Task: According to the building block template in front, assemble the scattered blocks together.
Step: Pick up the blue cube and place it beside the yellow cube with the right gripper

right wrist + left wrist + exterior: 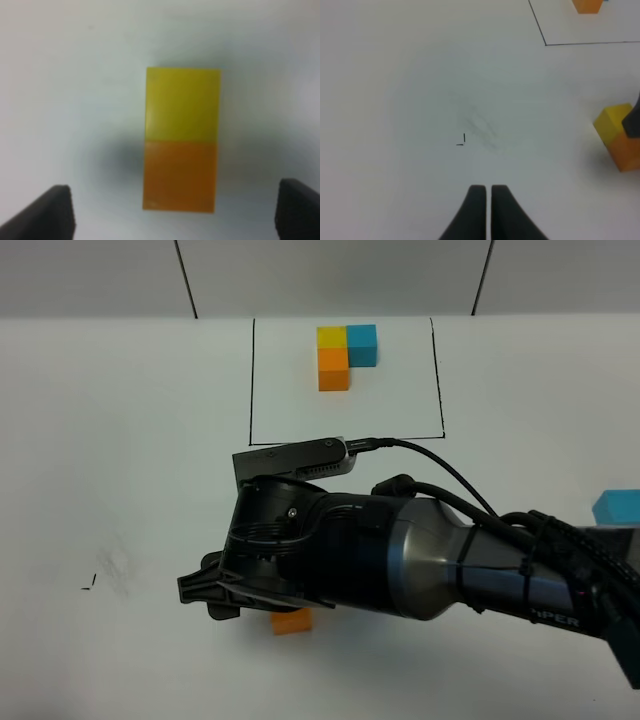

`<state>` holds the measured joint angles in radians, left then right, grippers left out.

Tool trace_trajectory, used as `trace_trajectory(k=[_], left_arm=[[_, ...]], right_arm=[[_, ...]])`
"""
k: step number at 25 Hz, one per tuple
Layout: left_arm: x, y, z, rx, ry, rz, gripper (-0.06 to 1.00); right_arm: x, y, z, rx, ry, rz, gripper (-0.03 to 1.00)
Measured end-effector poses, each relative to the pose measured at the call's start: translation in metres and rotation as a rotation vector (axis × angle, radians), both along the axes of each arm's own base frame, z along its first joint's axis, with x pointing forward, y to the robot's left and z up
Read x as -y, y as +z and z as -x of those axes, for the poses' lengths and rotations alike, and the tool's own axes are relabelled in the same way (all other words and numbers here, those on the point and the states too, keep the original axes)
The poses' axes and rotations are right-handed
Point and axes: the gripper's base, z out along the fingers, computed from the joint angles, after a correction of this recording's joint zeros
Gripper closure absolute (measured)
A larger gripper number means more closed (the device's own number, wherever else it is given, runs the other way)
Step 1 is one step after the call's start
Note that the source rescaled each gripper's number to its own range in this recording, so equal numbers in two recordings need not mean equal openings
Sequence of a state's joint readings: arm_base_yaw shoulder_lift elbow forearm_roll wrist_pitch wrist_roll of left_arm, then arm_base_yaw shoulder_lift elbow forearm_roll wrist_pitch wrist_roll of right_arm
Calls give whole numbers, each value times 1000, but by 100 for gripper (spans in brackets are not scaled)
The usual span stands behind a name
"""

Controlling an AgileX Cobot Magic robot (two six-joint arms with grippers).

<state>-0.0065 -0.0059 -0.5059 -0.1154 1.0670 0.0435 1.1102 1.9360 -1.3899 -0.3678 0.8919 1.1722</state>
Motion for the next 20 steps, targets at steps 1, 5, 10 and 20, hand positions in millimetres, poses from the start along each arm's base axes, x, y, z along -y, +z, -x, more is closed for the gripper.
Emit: trace_trajectory(k=[1, 5, 10, 20], left_arm=[[0, 0, 0, 0, 0, 0, 94], [0, 0, 0, 0, 0, 0, 94], [0, 0, 0, 0, 0, 0, 94], [0, 0, 0, 0, 0, 0, 94]], right_arm=[[2, 3, 1, -2, -6, 10, 11], [6, 7, 3, 4, -10, 58, 38], [5, 7, 6, 5, -2, 70, 86], [8, 10, 8, -3, -12, 87, 97]])
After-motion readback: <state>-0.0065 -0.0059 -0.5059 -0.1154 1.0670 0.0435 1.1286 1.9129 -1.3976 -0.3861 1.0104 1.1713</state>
